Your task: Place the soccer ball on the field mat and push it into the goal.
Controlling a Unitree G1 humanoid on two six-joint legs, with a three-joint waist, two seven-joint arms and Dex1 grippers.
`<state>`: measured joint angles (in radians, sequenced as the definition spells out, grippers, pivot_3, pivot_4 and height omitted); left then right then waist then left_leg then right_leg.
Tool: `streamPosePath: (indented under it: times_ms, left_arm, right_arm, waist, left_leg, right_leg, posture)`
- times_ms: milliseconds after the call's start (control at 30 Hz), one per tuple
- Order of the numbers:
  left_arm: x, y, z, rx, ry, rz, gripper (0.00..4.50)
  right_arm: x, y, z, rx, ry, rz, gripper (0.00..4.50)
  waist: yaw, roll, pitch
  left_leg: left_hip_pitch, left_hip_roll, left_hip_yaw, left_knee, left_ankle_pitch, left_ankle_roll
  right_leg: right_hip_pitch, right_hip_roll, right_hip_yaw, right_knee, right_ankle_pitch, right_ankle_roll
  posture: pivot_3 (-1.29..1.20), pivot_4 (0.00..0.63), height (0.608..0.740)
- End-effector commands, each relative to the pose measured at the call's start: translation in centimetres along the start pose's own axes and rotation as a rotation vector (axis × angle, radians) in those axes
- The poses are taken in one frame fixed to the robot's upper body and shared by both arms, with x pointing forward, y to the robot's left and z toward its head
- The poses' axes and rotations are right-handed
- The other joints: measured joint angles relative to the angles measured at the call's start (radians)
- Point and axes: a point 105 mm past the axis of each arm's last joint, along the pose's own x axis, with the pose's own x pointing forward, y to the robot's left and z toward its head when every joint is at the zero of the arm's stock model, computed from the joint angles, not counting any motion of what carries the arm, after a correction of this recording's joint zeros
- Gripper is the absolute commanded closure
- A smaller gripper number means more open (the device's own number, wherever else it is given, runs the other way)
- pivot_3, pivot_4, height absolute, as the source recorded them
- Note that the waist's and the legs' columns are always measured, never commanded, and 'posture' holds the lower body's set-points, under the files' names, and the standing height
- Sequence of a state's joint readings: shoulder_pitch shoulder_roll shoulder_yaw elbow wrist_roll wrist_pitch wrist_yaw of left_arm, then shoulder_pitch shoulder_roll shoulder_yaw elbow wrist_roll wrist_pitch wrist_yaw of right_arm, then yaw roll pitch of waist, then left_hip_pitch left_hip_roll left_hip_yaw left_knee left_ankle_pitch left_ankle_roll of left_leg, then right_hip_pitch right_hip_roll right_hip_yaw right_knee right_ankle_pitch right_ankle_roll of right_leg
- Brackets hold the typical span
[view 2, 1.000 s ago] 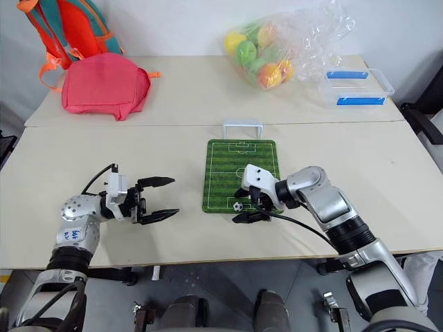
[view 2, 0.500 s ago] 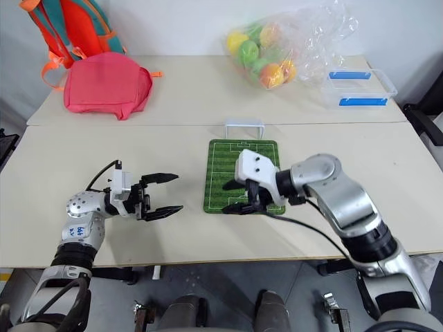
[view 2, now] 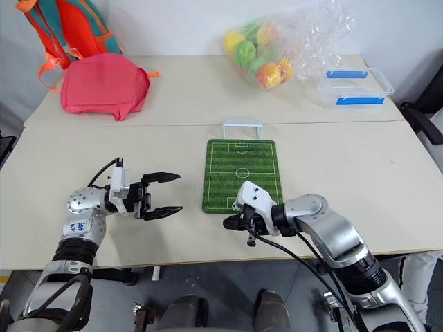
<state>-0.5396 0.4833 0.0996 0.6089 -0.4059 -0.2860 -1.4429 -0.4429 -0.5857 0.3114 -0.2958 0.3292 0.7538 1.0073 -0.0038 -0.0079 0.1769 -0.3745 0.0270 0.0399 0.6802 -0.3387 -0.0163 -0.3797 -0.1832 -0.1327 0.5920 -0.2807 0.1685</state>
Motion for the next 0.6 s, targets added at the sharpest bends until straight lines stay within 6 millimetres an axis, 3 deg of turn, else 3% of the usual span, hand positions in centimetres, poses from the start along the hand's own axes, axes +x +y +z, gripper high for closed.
streamPosePath:
  times_ms: [33,333,433,500,600]
  left_arm:
    - [-0.4,0.2,0.5,0.018,0.0,0.006,0.0]
    - [-0.7,0.6,0.8,0.031,0.009,0.016,0.0]
    - [-0.3,0.9,0.8,0.042,0.006,0.031,0.0]
    - [-0.1,1.0,0.7,0.043,0.004,0.042,0.0]
    - [0.1,1.2,0.6,0.043,0.0,0.05,0.0]
  right_arm:
    - [-0.2,-1.3,0.5,-0.027,-0.033,-0.036,4.48]
    - [-3.1,-7.4,3.3,-0.084,-0.089,-0.24,4.48]
    - [-6.1,-11.3,5.1,-0.103,-0.156,-0.451,4.48]
    - [-7.3,-11.8,6.4,-0.115,-0.209,-0.495,4.48]
    - [-8.0,-11.6,6.7,-0.126,-0.221,-0.488,4.48]
  waist:
    - [0.0,0.0,0.0]
    - [-0.001,0.0,0.0]
    - [0.0,0.0,0.0]
    - [0.003,0.0,0.0]
    - [0.0,0.0,0.0]
  left_leg:
    - [0.0,0.0,0.0,0.0,0.0,0.0]
    - [0.0,0.0,0.0,0.0,0.0,0.0]
    - [0.0,0.0,0.0,0.0,0.0,0.0]
    - [0.0,0.0,0.0,0.0,0.0,0.0]
    - [0.0,0.0,0.0,-0.001,0.0,0.0]
  right_leg:
    - [0.0,0.0,0.0,0.0,0.0,0.0]
    - [0.0,0.0,0.0,0.0,0.0,0.0]
    - [0.0,0.0,0.0,0.0,0.0,0.0]
    - [0.0,0.0,0.0,0.0,0.0,0.0]
    - [0.0,0.0,0.0,-0.001,0.0,0.0]
  posture:
    - [0.0,0.15,0.74]
    - [0.0,0.15,0.74]
    - [0.0,0.15,0.74]
    - [0.0,0.15,0.74]
    - [0.0,0.15,0.74]
